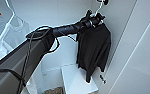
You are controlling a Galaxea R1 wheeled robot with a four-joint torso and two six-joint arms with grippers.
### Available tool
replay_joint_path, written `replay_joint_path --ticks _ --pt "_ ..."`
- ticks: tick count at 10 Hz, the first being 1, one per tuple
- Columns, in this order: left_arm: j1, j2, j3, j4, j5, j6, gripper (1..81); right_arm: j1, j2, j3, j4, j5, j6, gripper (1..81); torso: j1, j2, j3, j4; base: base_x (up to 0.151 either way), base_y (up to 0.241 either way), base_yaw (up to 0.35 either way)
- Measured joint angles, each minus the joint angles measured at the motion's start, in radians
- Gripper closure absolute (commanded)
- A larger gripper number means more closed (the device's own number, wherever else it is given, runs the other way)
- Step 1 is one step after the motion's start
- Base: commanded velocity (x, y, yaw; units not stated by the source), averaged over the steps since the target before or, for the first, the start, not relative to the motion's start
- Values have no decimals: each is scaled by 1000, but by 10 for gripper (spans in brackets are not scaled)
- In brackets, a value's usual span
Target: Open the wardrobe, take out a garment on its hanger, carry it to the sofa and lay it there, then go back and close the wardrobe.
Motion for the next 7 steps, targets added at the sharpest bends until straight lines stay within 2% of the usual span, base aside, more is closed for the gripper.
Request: replay_joint_path --ticks 4,6,7 --pt "-66 8 26 6 1 0 811 0 0 0 0 1 0 10 0 0 0 0 0 0 0" --pt "-112 20 43 21 -20 4 811 0 0 0 0 2 0 10 0 0 0 0 0 0 0" --pt "-112 16 48 24 5 3 811 0 0 0 0 1 0 10 0 0 0 0 0 0 0"
